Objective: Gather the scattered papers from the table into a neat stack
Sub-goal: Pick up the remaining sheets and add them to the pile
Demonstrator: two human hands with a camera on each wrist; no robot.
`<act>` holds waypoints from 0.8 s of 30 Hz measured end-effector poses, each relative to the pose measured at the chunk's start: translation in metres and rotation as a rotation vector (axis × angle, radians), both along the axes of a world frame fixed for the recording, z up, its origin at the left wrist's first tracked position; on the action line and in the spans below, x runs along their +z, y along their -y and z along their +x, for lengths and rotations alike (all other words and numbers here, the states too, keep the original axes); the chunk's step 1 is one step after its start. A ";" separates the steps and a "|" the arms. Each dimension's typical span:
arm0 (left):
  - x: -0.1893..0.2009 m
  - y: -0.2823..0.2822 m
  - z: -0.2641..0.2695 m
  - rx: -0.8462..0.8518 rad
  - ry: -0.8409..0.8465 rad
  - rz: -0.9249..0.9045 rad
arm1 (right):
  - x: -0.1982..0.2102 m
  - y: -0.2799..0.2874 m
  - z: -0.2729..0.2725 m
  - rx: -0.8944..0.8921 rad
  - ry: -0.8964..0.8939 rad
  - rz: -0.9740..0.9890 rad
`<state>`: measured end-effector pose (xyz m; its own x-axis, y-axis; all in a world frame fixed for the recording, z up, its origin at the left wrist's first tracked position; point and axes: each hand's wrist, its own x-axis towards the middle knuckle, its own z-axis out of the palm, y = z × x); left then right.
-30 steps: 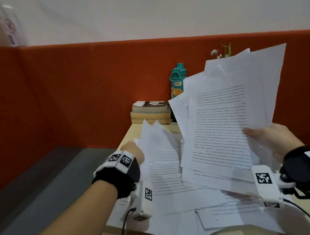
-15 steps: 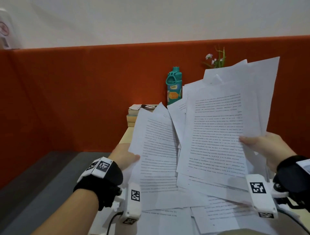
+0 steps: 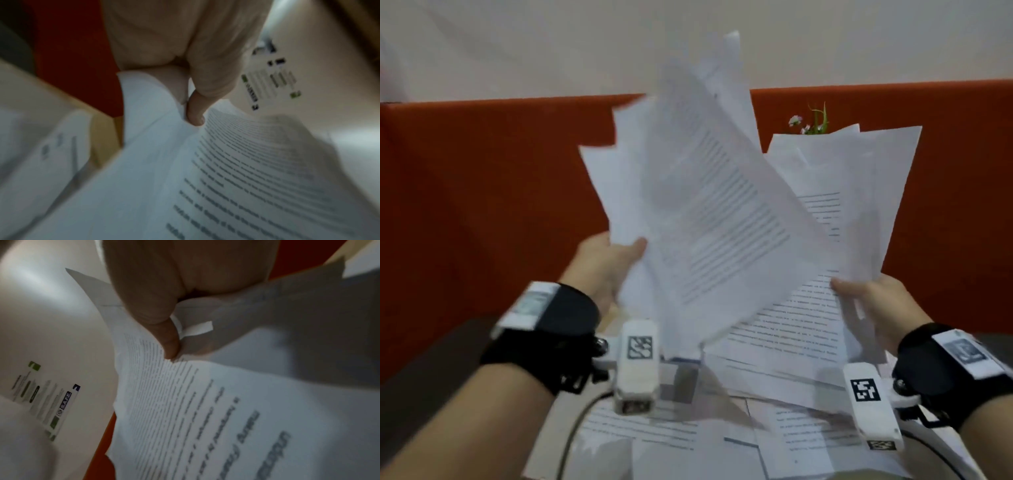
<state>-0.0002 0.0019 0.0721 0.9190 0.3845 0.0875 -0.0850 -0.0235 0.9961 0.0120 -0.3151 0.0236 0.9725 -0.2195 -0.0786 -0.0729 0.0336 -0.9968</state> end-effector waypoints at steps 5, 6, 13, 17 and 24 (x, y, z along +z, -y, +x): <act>-0.048 0.039 0.005 -0.243 -0.156 -0.060 | 0.000 -0.014 -0.002 0.063 0.005 0.048; -0.052 0.043 0.006 -0.260 -0.172 -0.058 | 0.000 -0.014 -0.003 0.088 0.002 0.037; -0.062 0.057 0.014 -0.245 -0.157 0.102 | 0.004 -0.013 -0.010 0.233 -0.005 -0.001; -0.058 0.059 0.008 -0.299 -0.110 0.159 | 0.015 -0.009 -0.007 0.257 0.002 -0.117; -0.050 0.016 0.003 -0.247 -0.404 0.694 | 0.014 0.004 0.000 0.006 -0.047 -0.189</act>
<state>0.0031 -0.0142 0.0222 0.9811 0.1484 -0.1245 0.1923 -0.6696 0.7174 0.0117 -0.3191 0.0373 0.9701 -0.2284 -0.0819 -0.1190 -0.1541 -0.9809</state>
